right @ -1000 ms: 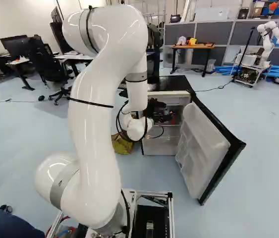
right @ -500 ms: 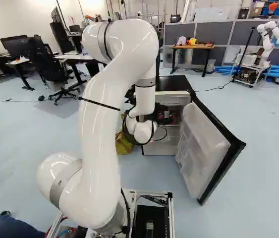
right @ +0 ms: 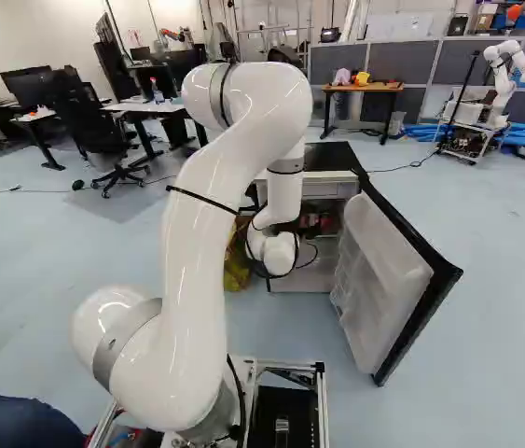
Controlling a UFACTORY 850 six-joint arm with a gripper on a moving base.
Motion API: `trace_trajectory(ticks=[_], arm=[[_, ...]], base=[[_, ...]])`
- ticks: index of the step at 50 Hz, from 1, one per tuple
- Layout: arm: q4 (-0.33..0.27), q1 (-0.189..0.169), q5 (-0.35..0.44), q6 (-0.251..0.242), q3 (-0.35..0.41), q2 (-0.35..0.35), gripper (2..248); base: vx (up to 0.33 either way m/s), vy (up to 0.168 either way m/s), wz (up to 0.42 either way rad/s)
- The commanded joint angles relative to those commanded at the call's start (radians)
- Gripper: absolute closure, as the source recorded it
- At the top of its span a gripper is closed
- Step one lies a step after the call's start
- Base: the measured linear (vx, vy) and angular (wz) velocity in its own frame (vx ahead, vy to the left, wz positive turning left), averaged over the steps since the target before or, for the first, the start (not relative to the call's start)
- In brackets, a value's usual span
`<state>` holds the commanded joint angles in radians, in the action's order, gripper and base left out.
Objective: Grab a drink from the fridge
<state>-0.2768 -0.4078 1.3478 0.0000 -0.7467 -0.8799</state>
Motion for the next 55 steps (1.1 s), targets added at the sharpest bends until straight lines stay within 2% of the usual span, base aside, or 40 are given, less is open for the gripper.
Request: trace_trajectory(ticks=[17,55], arm=[[-0.107,0.001,0.000,0.000,-0.048,-0.065,3],[-0.107,0.014,0.011,0.000,-0.187,-0.222,3]], base=[[0.000,0.000,0.000],[0.000,0.000,0.000]])
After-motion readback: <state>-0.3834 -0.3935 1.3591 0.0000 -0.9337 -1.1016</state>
